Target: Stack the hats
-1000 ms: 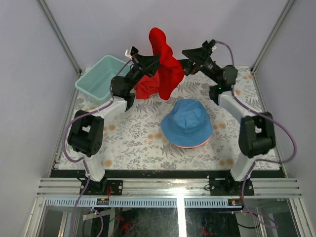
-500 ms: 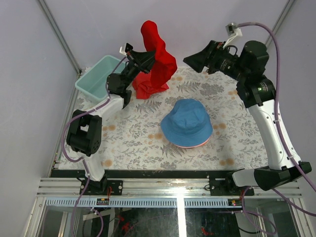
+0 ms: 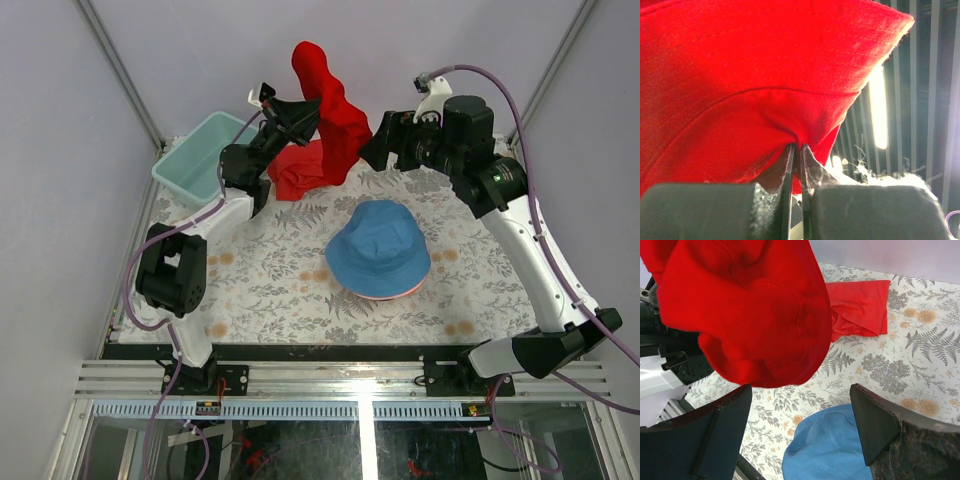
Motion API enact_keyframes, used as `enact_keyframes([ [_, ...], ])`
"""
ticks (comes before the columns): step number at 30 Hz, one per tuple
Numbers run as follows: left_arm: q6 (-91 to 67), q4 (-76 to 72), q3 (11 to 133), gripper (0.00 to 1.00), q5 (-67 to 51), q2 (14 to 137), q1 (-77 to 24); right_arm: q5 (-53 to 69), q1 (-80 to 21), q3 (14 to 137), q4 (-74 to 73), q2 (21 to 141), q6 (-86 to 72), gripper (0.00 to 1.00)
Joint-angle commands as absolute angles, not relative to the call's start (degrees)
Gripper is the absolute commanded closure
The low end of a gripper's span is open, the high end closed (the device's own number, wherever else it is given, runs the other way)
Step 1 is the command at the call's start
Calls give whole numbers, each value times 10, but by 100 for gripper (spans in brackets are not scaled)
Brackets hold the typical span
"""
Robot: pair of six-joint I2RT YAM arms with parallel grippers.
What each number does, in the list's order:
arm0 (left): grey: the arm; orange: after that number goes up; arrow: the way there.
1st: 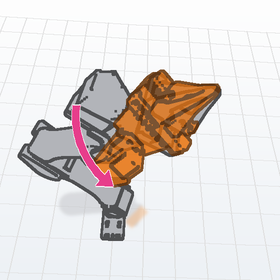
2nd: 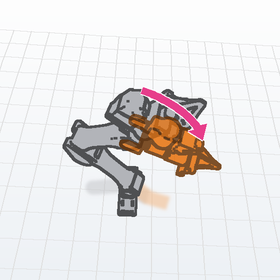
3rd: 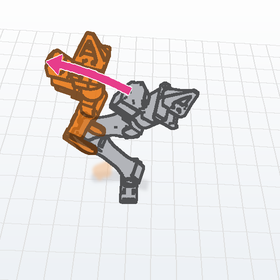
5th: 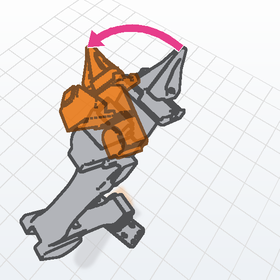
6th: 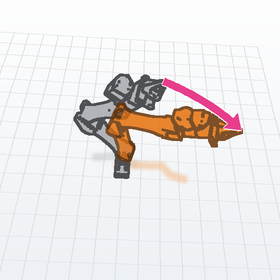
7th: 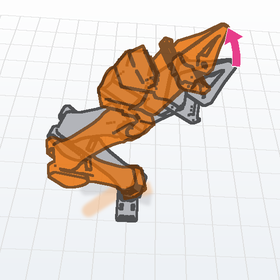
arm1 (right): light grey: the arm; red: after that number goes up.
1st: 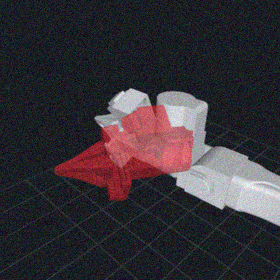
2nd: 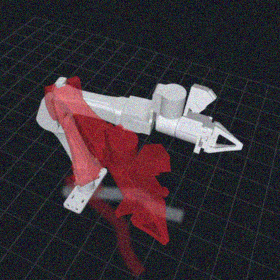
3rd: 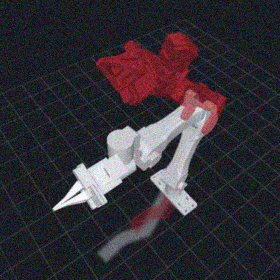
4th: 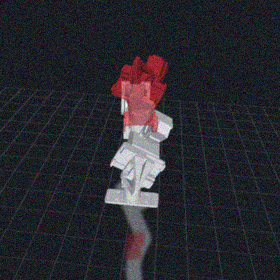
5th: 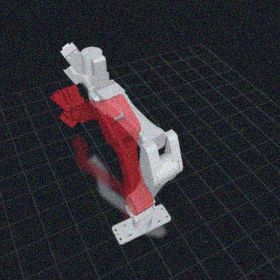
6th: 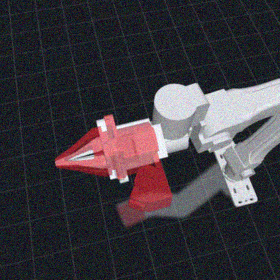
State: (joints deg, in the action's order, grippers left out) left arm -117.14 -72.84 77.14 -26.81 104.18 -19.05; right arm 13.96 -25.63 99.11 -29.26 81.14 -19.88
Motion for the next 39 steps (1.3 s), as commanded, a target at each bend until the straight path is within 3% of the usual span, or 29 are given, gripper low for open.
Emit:
enact_keyframes([
  [1,-1376,-744,771,100,-269,1014,-192,118,-260,1009,-266,794,-193,14],
  [22,-1368,-748,747,100,-256,1006,-236,141,-277,1046,-246,835,-217,15],
  [27,-1370,-748,756,100,-252,1004,-244,141,-282,1032,-231,841,-225,35],
  [28,-1371,-750,754,100,-250,1003,-244,139,-282,1031,-230,841,-226,43],
  [30,-1379,-762,744,100,-245,1002,-243,125,-283,1033,-234,835,-227,86],
  [31,-1381,-767,738,100,-244,1001,-240,117,-283,1036,-238,830,-226,97],
  [35,-1379,-780,717,98,-244,1000,-220,99,-283,1103,-305,834,-211,100],
  [39,-1355,-795,705,54,-251,1000,-173,101,-282,1190,-369,844,-209,100],
])
